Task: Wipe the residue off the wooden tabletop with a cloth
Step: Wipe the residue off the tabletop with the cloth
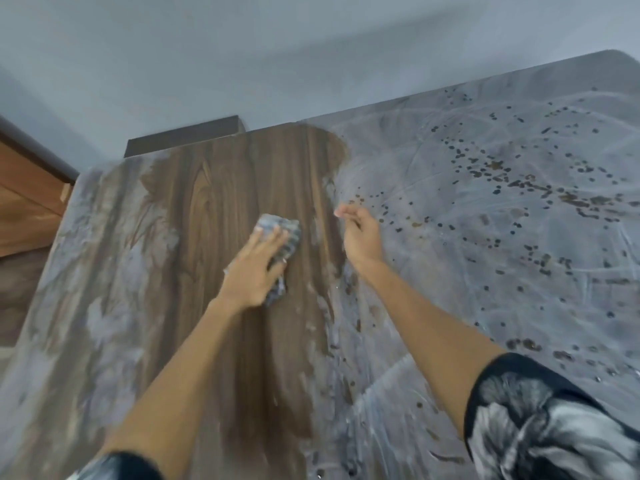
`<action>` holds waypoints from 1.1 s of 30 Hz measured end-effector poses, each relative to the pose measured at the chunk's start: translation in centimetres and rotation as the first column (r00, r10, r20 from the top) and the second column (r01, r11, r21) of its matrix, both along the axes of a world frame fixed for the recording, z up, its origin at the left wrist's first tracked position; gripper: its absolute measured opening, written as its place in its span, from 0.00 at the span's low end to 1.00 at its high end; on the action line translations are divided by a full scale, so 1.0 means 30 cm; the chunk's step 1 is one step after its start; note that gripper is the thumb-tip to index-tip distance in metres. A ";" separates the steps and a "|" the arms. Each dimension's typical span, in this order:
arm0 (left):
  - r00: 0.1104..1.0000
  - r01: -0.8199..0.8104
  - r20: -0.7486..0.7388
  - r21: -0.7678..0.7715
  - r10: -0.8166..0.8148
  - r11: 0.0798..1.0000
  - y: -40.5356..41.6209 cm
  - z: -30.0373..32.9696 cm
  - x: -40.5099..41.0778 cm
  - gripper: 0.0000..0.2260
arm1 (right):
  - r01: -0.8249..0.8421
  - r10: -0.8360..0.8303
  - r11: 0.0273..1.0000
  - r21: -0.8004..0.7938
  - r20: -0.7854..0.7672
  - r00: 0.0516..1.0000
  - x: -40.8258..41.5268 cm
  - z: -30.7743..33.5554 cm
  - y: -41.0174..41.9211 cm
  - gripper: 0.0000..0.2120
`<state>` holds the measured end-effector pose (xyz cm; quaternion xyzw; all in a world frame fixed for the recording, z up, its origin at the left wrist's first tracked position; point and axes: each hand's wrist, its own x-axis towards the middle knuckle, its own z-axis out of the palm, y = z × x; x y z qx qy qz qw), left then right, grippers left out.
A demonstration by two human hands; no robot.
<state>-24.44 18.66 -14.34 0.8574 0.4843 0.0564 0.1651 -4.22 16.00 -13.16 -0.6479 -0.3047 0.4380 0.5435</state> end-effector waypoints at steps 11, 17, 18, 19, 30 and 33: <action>0.994 0.048 0.101 -0.091 -0.039 0.995 -0.315 0.016 0.261 0.25 | -0.113 0.087 0.992 0.058 0.334 0.938 0.066 -0.018 -0.180 0.18; 0.932 -0.334 0.089 -0.167 0.351 0.928 -0.394 0.041 0.100 0.23 | -0.127 0.038 0.976 0.178 0.436 0.899 0.048 -0.050 -0.207 0.18; 0.898 -0.416 0.070 -0.191 0.435 0.889 -0.355 0.038 0.106 0.23 | -0.141 0.039 0.972 0.190 0.458 0.888 0.045 -0.056 -0.209 0.19; 0.866 -0.479 0.045 -0.206 0.497 0.853 -0.316 0.037 0.125 0.24 | -0.149 0.037 0.967 0.206 0.466 0.884 0.043 -0.061 -0.212 0.19; 0.996 0.047 0.088 -0.146 -0.034 0.988 -0.460 0.049 0.298 0.23 | -0.162 0.019 0.941 0.297 0.433 0.901 0.040 -0.074 -0.212 0.18; 0.998 -0.047 0.022 -0.156 0.051 0.987 -0.525 0.050 0.204 0.25 | -0.141 0.000 0.932 0.334 0.389 0.921 0.041 -0.078 -0.210 0.18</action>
